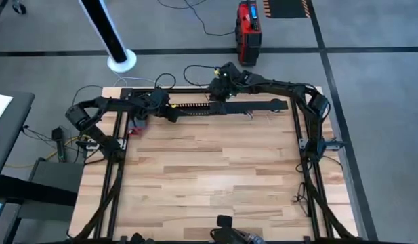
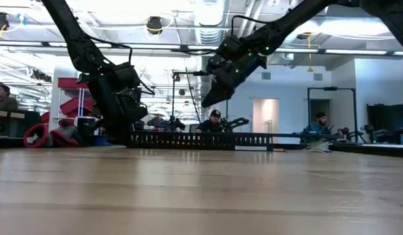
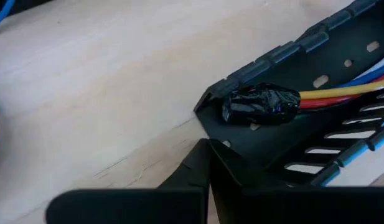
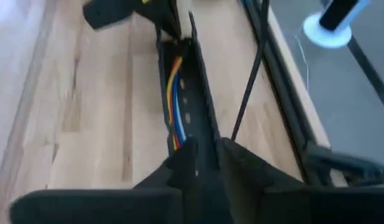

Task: Ziptie cables
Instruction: Close the black cable duct

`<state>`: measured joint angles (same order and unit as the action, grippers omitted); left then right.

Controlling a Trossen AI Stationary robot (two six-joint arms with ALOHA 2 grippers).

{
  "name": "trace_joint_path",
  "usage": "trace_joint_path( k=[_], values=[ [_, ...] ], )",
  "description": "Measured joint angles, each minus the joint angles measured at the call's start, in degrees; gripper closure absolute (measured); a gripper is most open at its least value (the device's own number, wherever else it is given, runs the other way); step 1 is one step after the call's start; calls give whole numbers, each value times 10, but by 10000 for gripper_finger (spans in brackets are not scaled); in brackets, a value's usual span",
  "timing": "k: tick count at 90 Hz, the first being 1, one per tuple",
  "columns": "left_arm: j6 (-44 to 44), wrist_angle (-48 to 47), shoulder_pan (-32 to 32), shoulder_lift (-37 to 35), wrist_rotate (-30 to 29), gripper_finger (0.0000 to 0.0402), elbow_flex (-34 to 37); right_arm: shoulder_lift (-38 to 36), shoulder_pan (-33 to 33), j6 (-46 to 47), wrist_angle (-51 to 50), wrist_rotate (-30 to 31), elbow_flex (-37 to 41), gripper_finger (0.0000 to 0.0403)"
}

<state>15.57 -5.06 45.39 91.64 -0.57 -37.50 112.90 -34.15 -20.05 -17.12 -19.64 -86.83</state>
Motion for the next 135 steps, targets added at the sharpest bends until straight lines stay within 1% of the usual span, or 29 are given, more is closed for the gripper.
trace_joint_path(
  k=[8,16,30,39,53,58,63,69,76,80,94,109,126,135],
  values=[
    [0,0,0,0,1,402,0,0,0,1,16,0,0,290],
    [-2,1,0,0,1,402,0,0,-4,5,27,-6,0,278],
    [-5,3,0,-1,8,402,0,19,-5,5,42,-13,-4,276],
    [-6,3,-4,0,13,402,-9,39,-8,6,44,-13,-29,275],
    [-12,2,-13,2,30,401,-20,64,-11,6,-3,6,-71,277],
    [-13,1,-16,2,36,401,-22,67,-16,5,-16,6,-80,284],
    [-15,1,-19,2,35,401,-24,66,-22,0,-30,6,-84,301],
    [-18,1,-22,1,36,401,-24,65,-32,-3,-35,6,-86,333],
    [-18,2,-27,0,45,401,-24,65,-46,8,-40,9,-85,381],
    [-18,1,-30,0,54,401,-24,66,-55,17,-39,9,-85,393],
    [-14,0,-42,-1,68,401,-24,66,-79,26,-37,10,-85,400],
    [-13,-3,-57,-12,80,401,-24,70,-88,21,-35,12,-85,402],
    [-25,4,-75,-63,79,401,-25,86,-85,18,-47,19,-85,402],
    [-31,42,-82,-89,79,401,-26,97,-83,20,-50,23,-85,403]
  ],
)
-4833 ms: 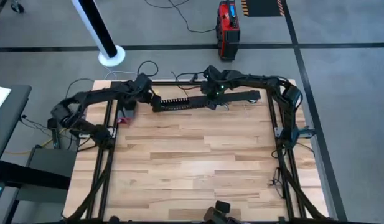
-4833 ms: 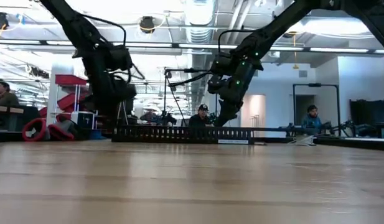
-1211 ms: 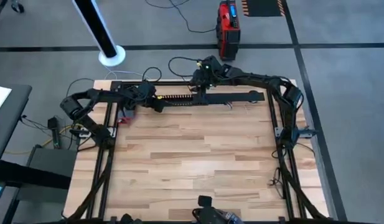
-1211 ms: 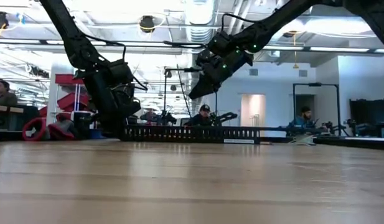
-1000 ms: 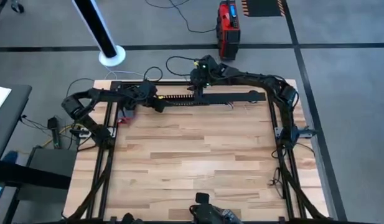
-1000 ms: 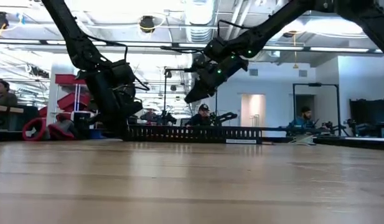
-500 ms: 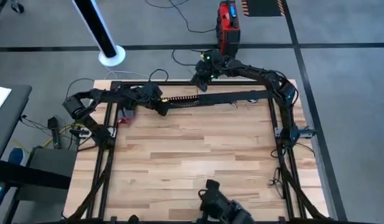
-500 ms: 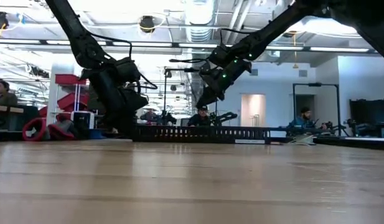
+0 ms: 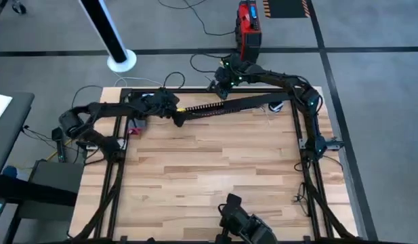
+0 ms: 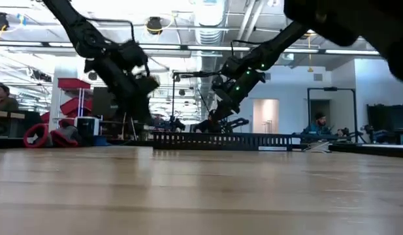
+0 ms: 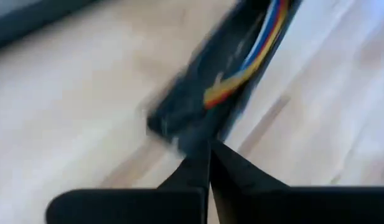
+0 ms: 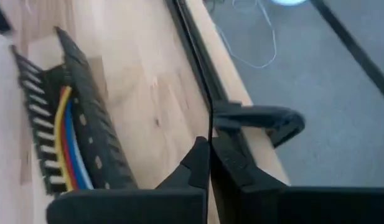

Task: Ziptie cables
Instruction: Close the black cable duct

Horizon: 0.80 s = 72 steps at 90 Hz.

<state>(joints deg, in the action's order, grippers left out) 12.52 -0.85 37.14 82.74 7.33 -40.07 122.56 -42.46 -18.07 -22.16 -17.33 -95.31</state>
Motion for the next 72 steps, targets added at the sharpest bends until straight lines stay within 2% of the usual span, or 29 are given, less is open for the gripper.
trace_joint_path(
  k=[12,31,45,59,72],
  values=[
    [-17,48,-2,4,-2,401,0,5,0,1,-2,13,0,403],
    [-36,98,8,61,-13,401,-23,5,0,2,-7,23,0,403],
    [-103,99,11,132,-12,401,-89,5,0,2,-10,23,0,403],
    [-124,96,15,208,-13,401,-176,5,0,2,-15,23,0,403],
    [-125,94,14,278,45,401,-250,5,-1,2,-26,23,0,403]
  ],
)
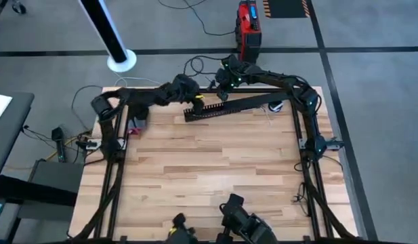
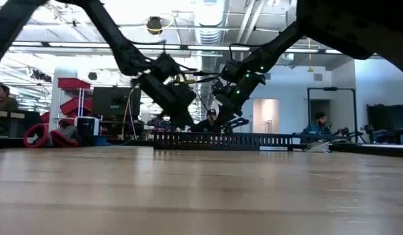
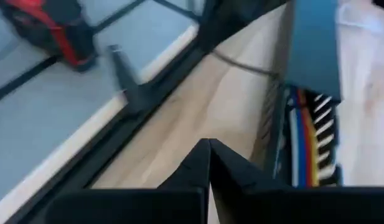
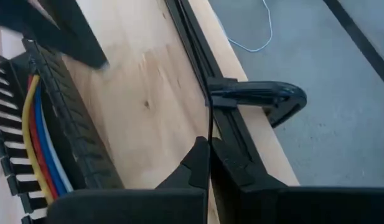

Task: Ziptie cables
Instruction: Close the black cable duct

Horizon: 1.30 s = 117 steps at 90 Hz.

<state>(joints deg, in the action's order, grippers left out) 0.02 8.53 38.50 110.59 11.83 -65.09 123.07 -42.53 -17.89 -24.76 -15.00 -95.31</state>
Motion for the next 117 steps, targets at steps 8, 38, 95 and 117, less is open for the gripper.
trace_joint_path(
  k=[8,38,95,117],
  values=[
    [5,-1,-8,36,43,401,-28,0,-3,0,-5,0,0,403],
    [-28,-42,-52,73,16,401,-50,0,-17,9,-16,0,0,403],
    [-93,-104,-41,-11,72,401,-49,0,-24,9,-32,33,1,403],
    [-160,-185,-70,-6,84,401,-48,0,-24,9,-36,33,1,403]
  ],
)
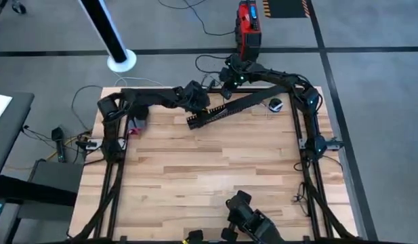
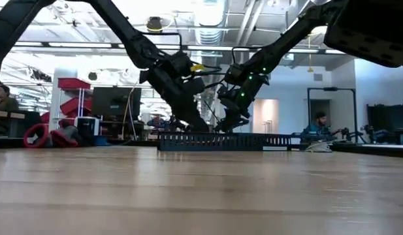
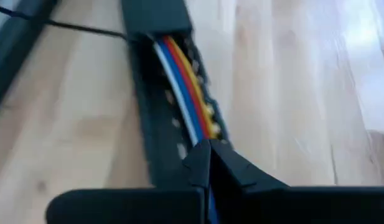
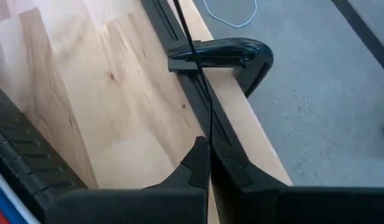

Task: Ziptie cables
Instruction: Close the black cable duct

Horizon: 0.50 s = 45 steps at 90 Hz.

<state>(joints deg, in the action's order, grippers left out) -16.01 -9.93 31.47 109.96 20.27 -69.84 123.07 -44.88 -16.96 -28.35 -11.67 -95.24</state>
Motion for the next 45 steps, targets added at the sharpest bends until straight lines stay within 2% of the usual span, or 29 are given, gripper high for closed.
trace_joint_path(
  k=[20,45],
  values=[
    [-9,10,-7,0,-40,401,36,0,0,-1,0,0,0,403],
    [-1,82,-7,-4,-52,401,91,0,0,-9,0,0,0,403]
  ],
)
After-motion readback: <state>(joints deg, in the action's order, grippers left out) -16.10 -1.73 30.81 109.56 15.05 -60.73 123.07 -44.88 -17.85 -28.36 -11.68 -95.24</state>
